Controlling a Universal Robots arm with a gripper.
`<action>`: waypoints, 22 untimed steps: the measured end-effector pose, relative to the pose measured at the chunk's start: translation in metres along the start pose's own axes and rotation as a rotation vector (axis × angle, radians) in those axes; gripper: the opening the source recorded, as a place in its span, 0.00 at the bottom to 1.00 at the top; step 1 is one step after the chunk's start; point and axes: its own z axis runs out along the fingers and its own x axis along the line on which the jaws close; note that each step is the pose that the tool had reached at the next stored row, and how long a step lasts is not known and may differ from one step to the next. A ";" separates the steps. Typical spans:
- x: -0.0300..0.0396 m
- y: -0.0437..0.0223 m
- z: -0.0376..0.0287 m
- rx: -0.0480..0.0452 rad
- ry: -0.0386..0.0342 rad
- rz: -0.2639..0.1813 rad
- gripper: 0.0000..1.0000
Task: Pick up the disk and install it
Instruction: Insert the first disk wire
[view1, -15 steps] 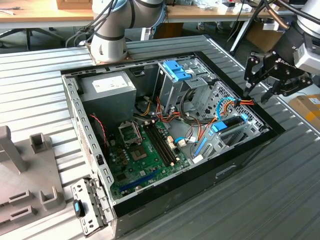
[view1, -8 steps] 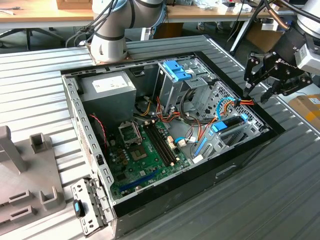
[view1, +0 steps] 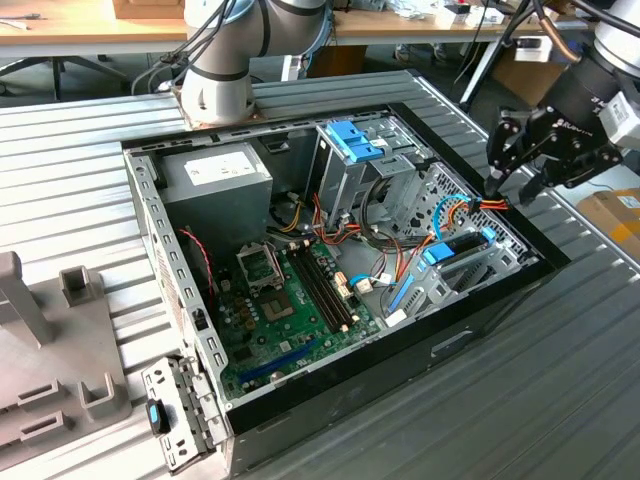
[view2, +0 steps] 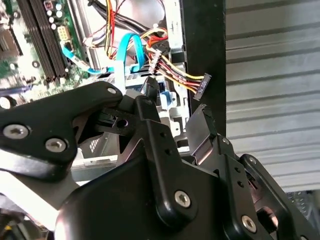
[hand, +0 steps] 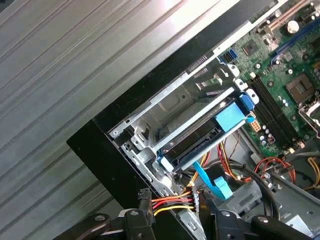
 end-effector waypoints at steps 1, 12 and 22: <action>0.0000 0.0000 0.0000 -0.0006 -0.0015 -0.018 0.51; 0.0000 0.0001 0.0008 -0.0086 -0.0225 -0.274 0.51; 0.0068 -0.0048 0.0013 -0.0055 -0.0221 -0.275 0.51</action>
